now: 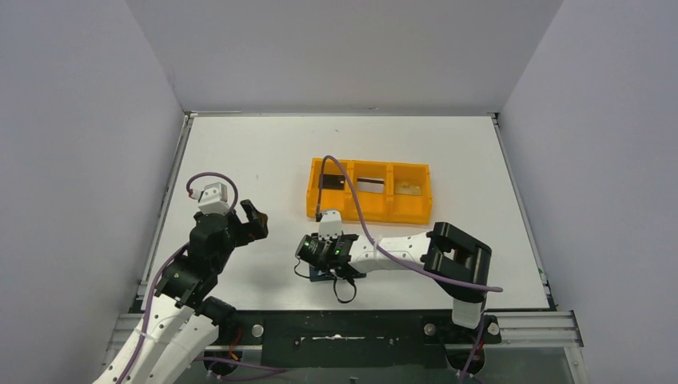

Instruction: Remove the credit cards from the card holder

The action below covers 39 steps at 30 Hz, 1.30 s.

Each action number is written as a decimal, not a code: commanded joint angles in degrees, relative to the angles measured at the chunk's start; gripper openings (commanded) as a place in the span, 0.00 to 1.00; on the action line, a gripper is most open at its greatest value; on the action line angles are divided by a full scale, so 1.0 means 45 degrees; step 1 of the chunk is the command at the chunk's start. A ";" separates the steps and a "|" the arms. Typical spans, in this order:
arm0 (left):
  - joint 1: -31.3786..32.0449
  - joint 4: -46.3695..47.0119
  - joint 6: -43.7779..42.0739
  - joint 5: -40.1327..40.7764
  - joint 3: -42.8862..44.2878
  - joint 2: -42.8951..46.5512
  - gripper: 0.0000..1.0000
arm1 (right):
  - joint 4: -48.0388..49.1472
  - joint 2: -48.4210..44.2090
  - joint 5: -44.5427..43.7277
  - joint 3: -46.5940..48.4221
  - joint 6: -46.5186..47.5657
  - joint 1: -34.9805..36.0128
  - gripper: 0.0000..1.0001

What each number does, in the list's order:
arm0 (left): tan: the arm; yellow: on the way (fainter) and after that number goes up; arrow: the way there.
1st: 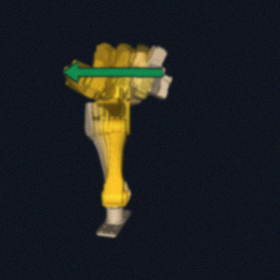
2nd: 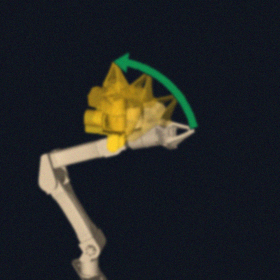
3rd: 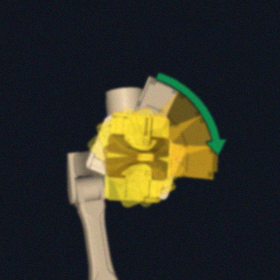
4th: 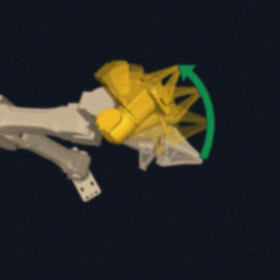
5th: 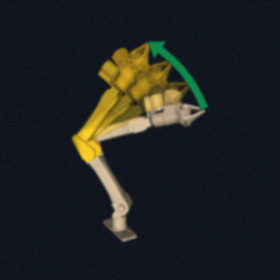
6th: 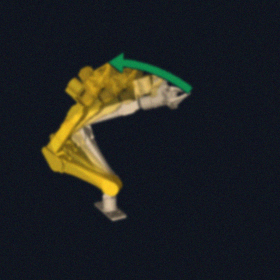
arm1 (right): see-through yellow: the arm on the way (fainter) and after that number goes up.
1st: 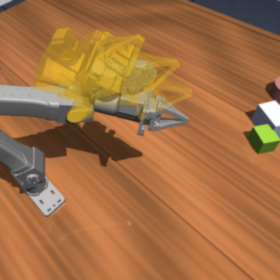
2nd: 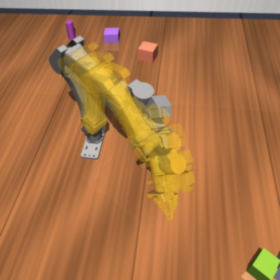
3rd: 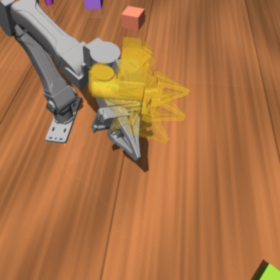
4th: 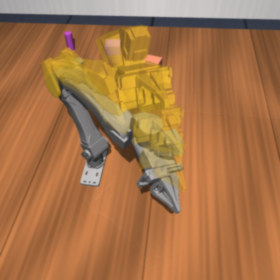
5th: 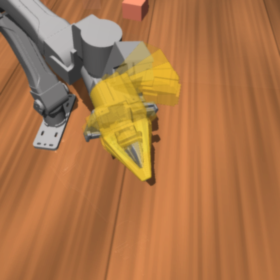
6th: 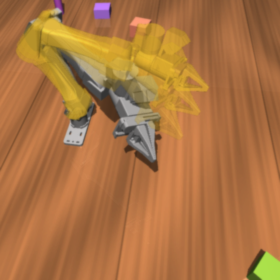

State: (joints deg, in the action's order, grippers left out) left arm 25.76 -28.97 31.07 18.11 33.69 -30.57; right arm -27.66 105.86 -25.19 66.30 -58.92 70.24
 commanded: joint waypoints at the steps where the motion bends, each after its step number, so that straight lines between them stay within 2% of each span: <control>1: -0.0099 0.0403 0.0029 -0.0098 0.0330 0.0015 0.91 | 0.1761 -0.1450 0.0165 -0.0801 0.0557 0.0133 0.31; 3: -0.0099 0.0403 0.0029 -0.0098 0.0335 0.0006 0.90 | 0.2190 -0.1729 0.0353 -0.1052 0.0771 0.0122 0.31; 8: -0.0099 0.0413 0.0029 -0.0118 0.0332 -0.0077 0.90 | 0.2287 -0.1881 0.0459 -0.1017 0.1076 0.0127 0.43; 11: -0.0109 0.0422 0.0029 -0.0144 0.0349 -0.0183 0.90 | 0.2231 -0.2043 0.0372 -0.0902 0.1304 0.0151 0.55; 19: -0.0111 0.0369 0.0019 -0.0203 0.0387 -0.0447 0.90 | 0.1647 -0.3600 -0.1042 -0.0733 0.1989 0.0156 0.76; 25: -0.0119 0.0345 0.0077 -0.0195 0.0474 -0.0648 0.91 | 0.0651 -0.5266 -0.2338 -0.0822 0.2304 -0.0311 0.84; 28: -0.0119 0.0143 0.0521 -0.0041 0.0795 -0.0978 0.91 | -0.0210 -0.6246 -0.2870 -0.0874 0.2397 -0.1160 0.86; 31: -0.0108 -0.0577 0.1267 0.0749 0.1938 -0.1756 0.91 | -0.1017 -0.7454 -0.3148 -0.1117 0.2805 -0.2716 0.90; 35: -0.0099 -0.2460 0.1899 0.2634 0.4265 -0.3172 0.91 | -0.1045 -0.9764 -0.3737 -0.1721 0.4027 -0.4557 0.99; 39: -0.0080 -0.4382 0.2380 0.4448 0.5753 -0.4023 0.92 | -0.0238 -1.2347 -0.4247 -0.2302 0.5675 -0.5595 0.98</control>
State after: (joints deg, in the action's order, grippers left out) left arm 25.67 -40.18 38.28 27.46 52.93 -46.83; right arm -30.94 60.23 -38.30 57.45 -41.76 47.35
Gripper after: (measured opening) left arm 0.914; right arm 0.978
